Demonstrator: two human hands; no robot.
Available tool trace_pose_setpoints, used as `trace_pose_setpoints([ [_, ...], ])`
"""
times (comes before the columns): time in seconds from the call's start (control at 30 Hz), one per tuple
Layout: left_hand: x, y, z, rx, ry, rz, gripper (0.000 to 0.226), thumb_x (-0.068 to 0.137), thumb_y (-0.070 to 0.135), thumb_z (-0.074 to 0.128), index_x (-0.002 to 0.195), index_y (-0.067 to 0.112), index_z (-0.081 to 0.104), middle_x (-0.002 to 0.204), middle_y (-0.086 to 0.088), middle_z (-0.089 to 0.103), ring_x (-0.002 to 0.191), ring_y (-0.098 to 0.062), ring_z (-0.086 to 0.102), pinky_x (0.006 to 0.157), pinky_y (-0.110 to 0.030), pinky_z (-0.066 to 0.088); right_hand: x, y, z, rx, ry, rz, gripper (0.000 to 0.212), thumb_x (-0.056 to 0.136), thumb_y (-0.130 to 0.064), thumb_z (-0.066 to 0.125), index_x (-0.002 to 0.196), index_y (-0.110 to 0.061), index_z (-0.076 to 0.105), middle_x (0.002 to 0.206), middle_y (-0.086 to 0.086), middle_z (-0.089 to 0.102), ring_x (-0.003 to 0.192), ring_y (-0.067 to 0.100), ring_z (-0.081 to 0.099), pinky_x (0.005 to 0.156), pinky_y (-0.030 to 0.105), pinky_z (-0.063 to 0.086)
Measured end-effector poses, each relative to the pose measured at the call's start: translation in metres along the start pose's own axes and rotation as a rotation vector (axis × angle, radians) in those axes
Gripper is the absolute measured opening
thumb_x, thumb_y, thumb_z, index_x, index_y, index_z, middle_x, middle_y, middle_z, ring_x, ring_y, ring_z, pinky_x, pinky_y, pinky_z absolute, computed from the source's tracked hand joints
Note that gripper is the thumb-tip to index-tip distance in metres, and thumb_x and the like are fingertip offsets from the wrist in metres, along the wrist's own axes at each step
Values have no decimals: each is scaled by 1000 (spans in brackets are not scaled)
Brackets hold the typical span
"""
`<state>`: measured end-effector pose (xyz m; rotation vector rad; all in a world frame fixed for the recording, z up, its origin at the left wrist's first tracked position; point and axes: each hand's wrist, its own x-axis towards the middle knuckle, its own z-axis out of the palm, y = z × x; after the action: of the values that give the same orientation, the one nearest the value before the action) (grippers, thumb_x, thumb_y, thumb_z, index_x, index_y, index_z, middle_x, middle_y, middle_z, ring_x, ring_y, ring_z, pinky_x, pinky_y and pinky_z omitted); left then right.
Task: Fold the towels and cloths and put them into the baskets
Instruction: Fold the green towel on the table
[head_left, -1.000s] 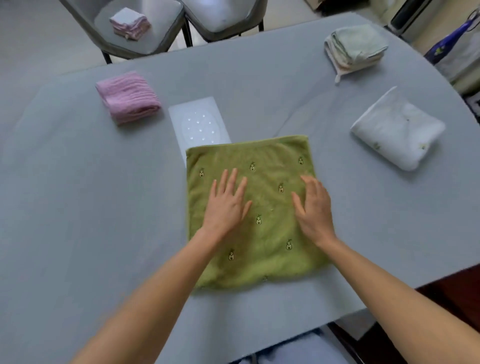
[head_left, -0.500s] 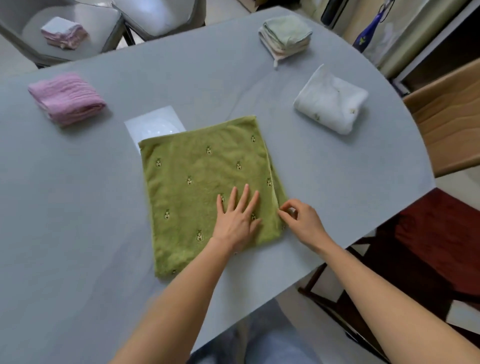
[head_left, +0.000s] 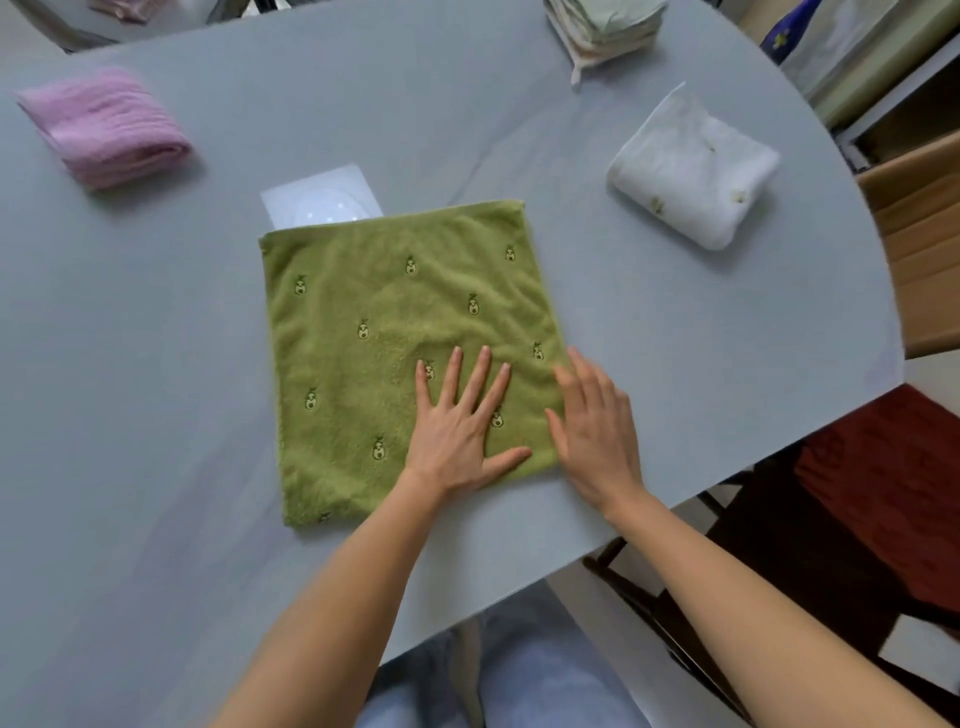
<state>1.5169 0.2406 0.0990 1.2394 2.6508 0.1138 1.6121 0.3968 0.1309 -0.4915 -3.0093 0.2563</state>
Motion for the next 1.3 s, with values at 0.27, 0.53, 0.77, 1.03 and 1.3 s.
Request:
trace_pose_setpoints([
  [0.27, -47, -26, 9, -1, -10, 168, 81, 92, 67, 25, 154, 18, 14, 161, -6, 9, 148, -29, 5, 117, -49, 8, -7, 15, 30, -72, -327, -118, 69, 95, -53, 19, 153, -16, 9, 160, 1, 6, 147, 12, -2, 118, 36, -8],
  [0.53, -129, -81, -8, -208, 194, -318, 63, 98, 44, 29, 151, 11, 22, 158, -10, 18, 146, -28, 16, 118, -42, 9, -17, -85, 14, 27, -266, -483, 61, 99, -43, 28, 149, -8, 29, 157, 9, 23, 146, 21, 19, 117, 40, 14],
  [0.77, -144, -74, -28, -640, 425, -984, 47, 92, 27, 59, 133, 9, 48, 102, -9, 62, 101, -32, 55, 91, -41, 36, -25, -121, 45, 0, -379, -326, 64, 94, -47, 29, 149, -14, 28, 155, 12, 24, 143, 27, 24, 115, 37, 2],
  [1.03, -162, -94, -25, -142, 120, -866, 38, 91, 41, 58, 120, 19, 50, 90, -2, 67, 92, -24, 61, 79, -36, 34, -30, -127, 54, -80, -384, -326, 68, 96, -59, 7, 152, -21, 11, 159, 10, 8, 147, 22, 4, 117, 41, -1],
  [1.3, -146, -90, -14, 28, 135, 34, 68, 88, 50, 39, 148, 18, 30, 156, -6, 27, 145, -28, 20, 117, -46, 13, -27, -104, 27, -76, -377, -520, 73, 95, -56, 21, 151, -9, 22, 158, 7, 17, 146, 20, 16, 117, 40, 8],
])
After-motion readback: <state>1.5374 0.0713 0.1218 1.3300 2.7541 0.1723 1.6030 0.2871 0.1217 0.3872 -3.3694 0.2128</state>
